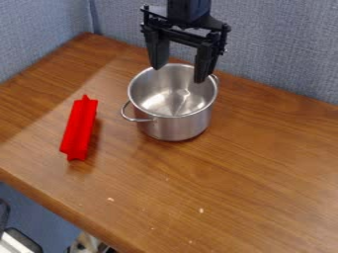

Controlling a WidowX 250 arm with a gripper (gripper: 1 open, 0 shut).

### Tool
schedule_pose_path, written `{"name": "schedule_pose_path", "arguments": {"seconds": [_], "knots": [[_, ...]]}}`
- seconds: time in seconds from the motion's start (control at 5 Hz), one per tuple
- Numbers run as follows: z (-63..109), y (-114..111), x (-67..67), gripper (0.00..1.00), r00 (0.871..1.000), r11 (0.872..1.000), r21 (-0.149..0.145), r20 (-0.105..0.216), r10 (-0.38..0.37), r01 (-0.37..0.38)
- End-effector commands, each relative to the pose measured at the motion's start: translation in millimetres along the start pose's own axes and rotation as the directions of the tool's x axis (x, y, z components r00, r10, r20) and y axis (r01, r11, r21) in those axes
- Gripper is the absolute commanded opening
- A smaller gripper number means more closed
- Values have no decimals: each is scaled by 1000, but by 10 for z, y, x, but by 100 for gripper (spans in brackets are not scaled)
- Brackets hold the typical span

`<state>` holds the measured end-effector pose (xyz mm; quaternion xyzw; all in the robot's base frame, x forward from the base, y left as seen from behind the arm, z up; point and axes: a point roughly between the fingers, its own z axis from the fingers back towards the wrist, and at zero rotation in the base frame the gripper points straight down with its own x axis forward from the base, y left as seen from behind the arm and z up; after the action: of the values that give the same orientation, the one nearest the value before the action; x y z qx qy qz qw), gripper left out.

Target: Put the red object in the metal pot

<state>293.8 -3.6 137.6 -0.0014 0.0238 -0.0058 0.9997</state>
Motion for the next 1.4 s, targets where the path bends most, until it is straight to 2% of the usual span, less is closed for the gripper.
{"name": "schedule_pose_path", "arguments": {"seconds": [0.0, 0.4, 0.6, 0.8, 1.0, 1.2], "knots": [[-70, 6, -16, 100, 1000, 1000, 0, -20, 1, -1], [-188, 82, -80, 100, 999, 1000, 1, -48, 18, -18], [-123, 301, -229, 100, 996, 996, 8, -22, 87, -86], [-67, 531, -451, 100, 993, 992, 26, 24, 119, -120], [-42, 740, -599, 100, 987, 987, 67, 72, 141, -145], [-27, 900, -750, 100, 973, 975, 93, 134, 189, -202]]}}
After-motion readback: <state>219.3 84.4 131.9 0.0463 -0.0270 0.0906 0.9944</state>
